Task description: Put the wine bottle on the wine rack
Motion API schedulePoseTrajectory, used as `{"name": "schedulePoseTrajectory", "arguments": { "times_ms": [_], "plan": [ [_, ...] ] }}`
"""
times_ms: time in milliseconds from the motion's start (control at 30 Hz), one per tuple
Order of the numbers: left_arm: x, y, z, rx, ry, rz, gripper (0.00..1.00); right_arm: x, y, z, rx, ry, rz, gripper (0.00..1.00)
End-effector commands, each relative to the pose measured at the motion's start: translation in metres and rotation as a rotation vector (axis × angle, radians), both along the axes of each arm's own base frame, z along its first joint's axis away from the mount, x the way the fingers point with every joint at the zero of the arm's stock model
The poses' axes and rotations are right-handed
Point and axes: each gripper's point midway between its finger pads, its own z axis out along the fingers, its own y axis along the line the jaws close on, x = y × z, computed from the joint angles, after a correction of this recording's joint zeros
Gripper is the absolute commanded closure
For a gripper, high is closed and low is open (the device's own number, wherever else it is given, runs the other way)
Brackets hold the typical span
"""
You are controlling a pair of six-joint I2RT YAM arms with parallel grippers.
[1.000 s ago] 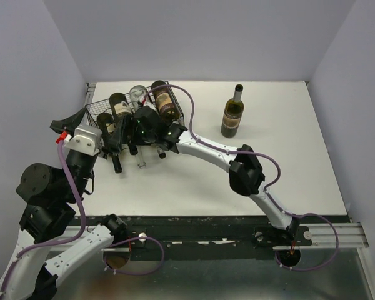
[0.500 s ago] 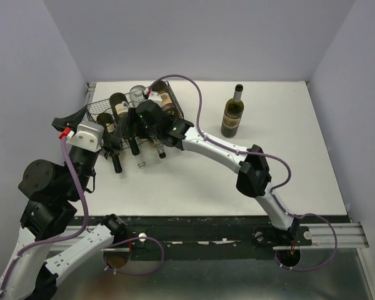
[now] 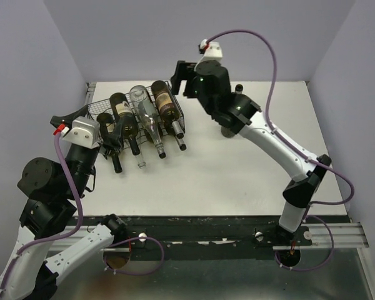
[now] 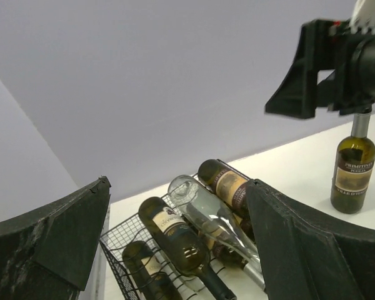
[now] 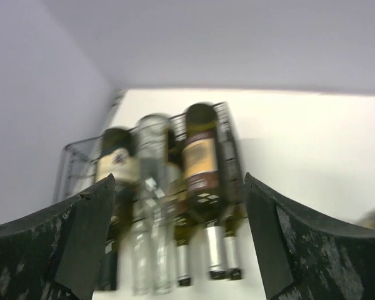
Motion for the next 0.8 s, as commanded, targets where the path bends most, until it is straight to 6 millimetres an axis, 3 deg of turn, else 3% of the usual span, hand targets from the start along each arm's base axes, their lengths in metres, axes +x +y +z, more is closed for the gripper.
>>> {"name": "schedulePoseTrajectory", "arguments": {
  "times_ms": [0, 100, 267, 400, 500, 667, 767],
  "plan": [
    [0.002, -0.011, 0.004, -0.071, 0.026, -0.047, 0.01, 0.028, -0.093, -0.005, -0.226, -0.044, -0.244, 0.09],
    [0.007, -0.02, -0.001, -0.091, 0.059, -0.072, 0.01, 0.038, -0.145, -0.005, -0.295, -0.045, -0.374, 0.07],
    [0.029, -0.039, -0.023, -0.23, 0.179, -0.071, 0.01, 0.049, -0.193, -0.034, -0.354, 0.025, -0.437, 0.04],
    [0.041, -0.07, -0.051, -0.263, 0.299, -0.145, 0.01, 0.062, -0.211, -0.067, -0.368, 0.098, -0.461, 0.05],
    [0.047, -0.085, -0.064, -0.285, 0.351, -0.181, 0.01, 0.069, -0.219, -0.08, -0.39, 0.122, -0.48, 0.05],
    [0.055, -0.094, -0.08, -0.271, 0.396, -0.187, 0.01, 0.082, -0.228, -0.098, -0.39, 0.164, -0.474, 0.07],
    [0.057, -0.097, -0.087, -0.258, 0.414, -0.185, 0.01, 0.089, -0.23, -0.11, -0.386, 0.194, -0.448, 0.15]
  ]
}}
